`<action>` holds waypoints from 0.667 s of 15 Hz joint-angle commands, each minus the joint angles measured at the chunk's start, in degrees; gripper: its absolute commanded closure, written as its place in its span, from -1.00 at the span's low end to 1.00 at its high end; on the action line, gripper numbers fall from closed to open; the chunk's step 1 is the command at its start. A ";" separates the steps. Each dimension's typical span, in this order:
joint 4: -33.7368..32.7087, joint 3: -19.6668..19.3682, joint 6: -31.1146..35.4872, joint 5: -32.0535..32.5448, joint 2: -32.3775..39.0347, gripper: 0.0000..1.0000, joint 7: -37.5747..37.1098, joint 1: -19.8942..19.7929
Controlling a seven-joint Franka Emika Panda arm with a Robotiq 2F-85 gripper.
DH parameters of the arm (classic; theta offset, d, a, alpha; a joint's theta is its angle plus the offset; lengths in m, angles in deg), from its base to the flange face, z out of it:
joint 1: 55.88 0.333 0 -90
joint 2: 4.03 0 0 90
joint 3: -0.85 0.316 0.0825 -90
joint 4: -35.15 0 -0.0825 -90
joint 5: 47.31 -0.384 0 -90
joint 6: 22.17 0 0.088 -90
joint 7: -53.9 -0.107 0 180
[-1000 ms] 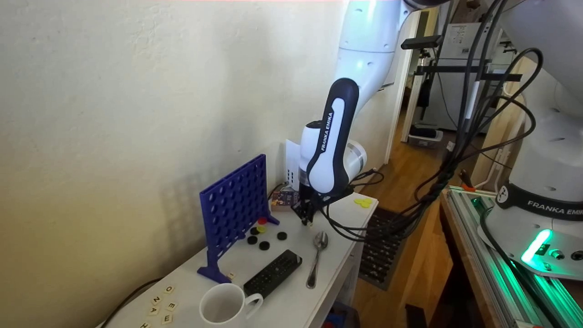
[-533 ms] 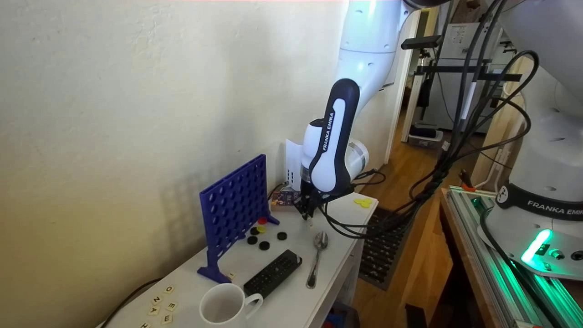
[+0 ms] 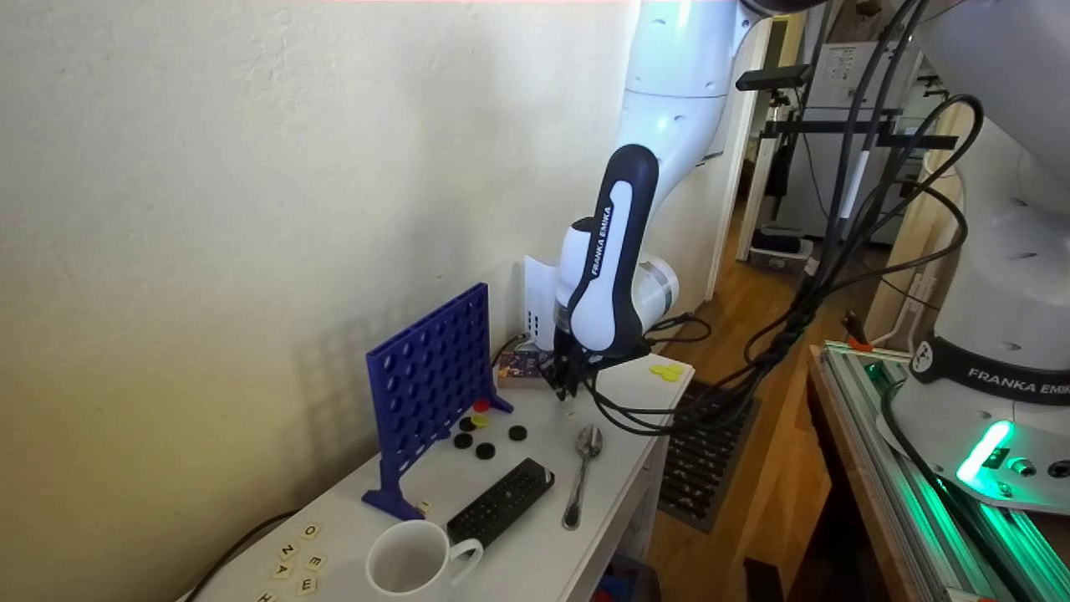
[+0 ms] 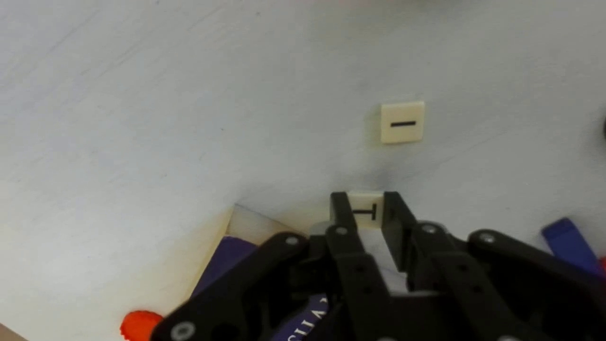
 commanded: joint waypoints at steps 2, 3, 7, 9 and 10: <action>0.98 1.57 0.71 -1.55 -1.15 0.89 -0.21 -1.34; 0.95 1.66 0.78 -1.43 -1.01 0.89 -0.08 -1.50; 0.03 5.89 0.42 -0.49 -0.62 0.89 1.33 -6.24; -0.41 7.68 1.05 -0.04 -0.17 0.89 2.20 -8.17; -0.64 8.51 1.10 0.08 0.01 0.89 2.68 -9.16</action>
